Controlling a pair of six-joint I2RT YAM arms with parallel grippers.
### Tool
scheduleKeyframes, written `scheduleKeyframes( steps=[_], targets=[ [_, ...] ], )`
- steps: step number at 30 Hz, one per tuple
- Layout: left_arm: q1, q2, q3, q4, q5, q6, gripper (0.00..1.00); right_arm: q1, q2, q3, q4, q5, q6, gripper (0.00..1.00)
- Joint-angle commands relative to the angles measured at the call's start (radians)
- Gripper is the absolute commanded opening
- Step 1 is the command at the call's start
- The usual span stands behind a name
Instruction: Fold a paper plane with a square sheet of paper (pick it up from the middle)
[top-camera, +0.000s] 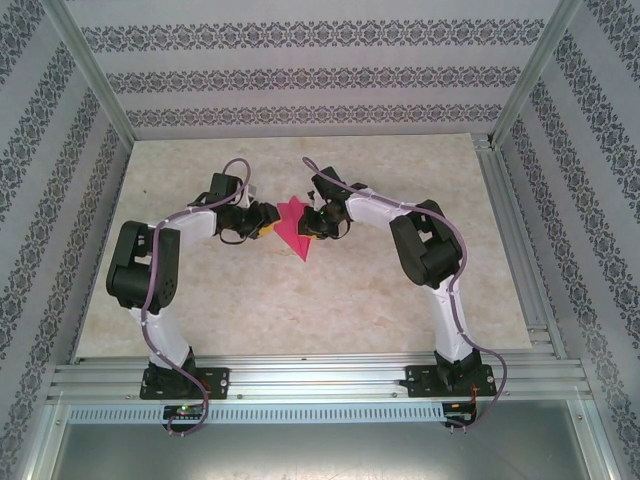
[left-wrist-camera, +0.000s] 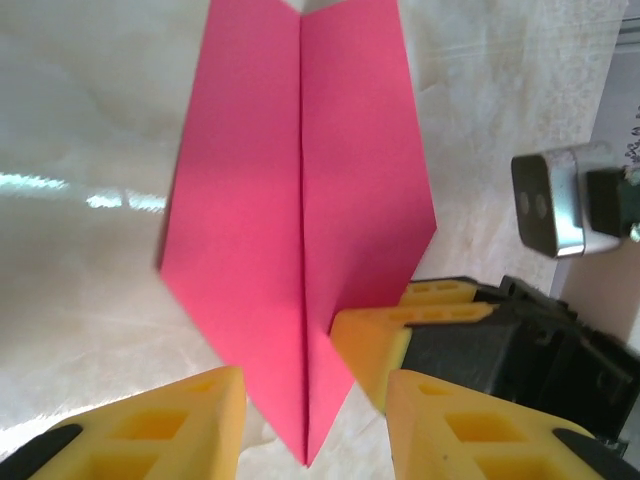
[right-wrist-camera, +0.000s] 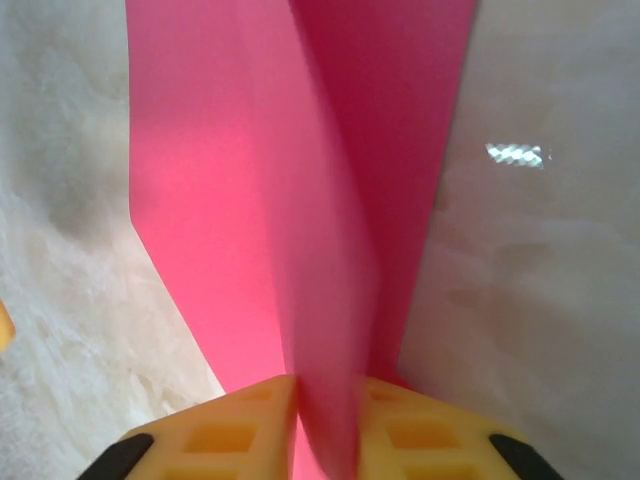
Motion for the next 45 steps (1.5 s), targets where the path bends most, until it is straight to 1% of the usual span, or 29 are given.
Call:
scheduleKeyframes(
  steps=[1, 4, 9, 11, 12, 14, 17, 20, 22, 24, 28, 30, 32, 34, 36, 39, 45],
  targets=[
    [0.017, -0.073, -0.058, 0.088, -0.012, -0.038, 0.43, 0.011, 0.011, 0.024, -0.005, 0.003, -0.001, 0.07],
    [0.016, -0.102, -0.140, 0.184, 0.027, -0.108, 0.47, -0.004, -0.030, -0.058, 0.111, -0.066, 0.058, 0.00],
    [0.001, -0.166, -0.261, 0.304, 0.061, -0.180, 0.55, -0.043, -0.132, -0.264, 0.453, -0.216, 0.241, 0.01],
    [-0.012, -0.198, -0.286, 0.303, 0.054, -0.189, 0.61, -0.060, -0.170, -0.354, 0.611, -0.267, 0.331, 0.02],
    [-0.017, -0.207, -0.292, 0.298, 0.052, -0.190, 0.66, -0.070, -0.183, -0.391, 0.687, -0.288, 0.371, 0.02],
    [-0.037, -0.217, -0.305, 0.302, 0.047, -0.202, 0.70, -0.086, -0.210, -0.476, 0.854, -0.315, 0.465, 0.03],
    [-0.087, -0.217, -0.323, 0.349, 0.034, -0.235, 0.75, -0.097, -0.227, -0.553, 0.982, -0.338, 0.533, 0.04],
    [-0.143, -0.187, -0.319, 0.373, 0.010, -0.260, 0.76, -0.100, -0.234, -0.593, 1.031, -0.340, 0.551, 0.05],
    [-0.160, -0.173, -0.349, 0.444, -0.006, -0.302, 0.74, -0.101, -0.233, -0.603, 1.028, -0.338, 0.547, 0.05],
    [-0.162, -0.149, -0.390, 0.561, -0.004, -0.366, 0.74, -0.103, -0.226, -0.606, 1.022, -0.335, 0.540, 0.06],
    [-0.180, -0.096, -0.408, 0.651, 0.017, -0.435, 0.73, -0.103, -0.218, -0.590, 0.968, -0.330, 0.511, 0.07],
    [-0.197, -0.067, -0.428, 0.737, 0.029, -0.492, 0.73, -0.103, -0.221, -0.578, 0.934, -0.326, 0.486, 0.08],
    [-0.209, -0.054, -0.459, 0.823, 0.014, -0.538, 0.73, -0.103, -0.226, -0.568, 0.896, -0.319, 0.462, 0.08],
    [-0.216, -0.039, -0.450, 0.844, 0.023, -0.539, 0.72, -0.102, -0.229, -0.556, 0.848, -0.307, 0.433, 0.09],
    [-0.228, -0.019, -0.433, 0.888, 0.038, -0.545, 0.65, -0.102, -0.228, -0.549, 0.831, -0.301, 0.423, 0.09],
    [-0.243, 0.006, -0.407, 0.901, 0.054, -0.536, 0.58, -0.101, -0.212, -0.529, 0.817, -0.313, 0.419, 0.10],
    [-0.256, 0.064, -0.400, 0.952, 0.071, -0.539, 0.56, -0.101, -0.191, -0.507, 0.811, -0.324, 0.422, 0.10]
  ],
)
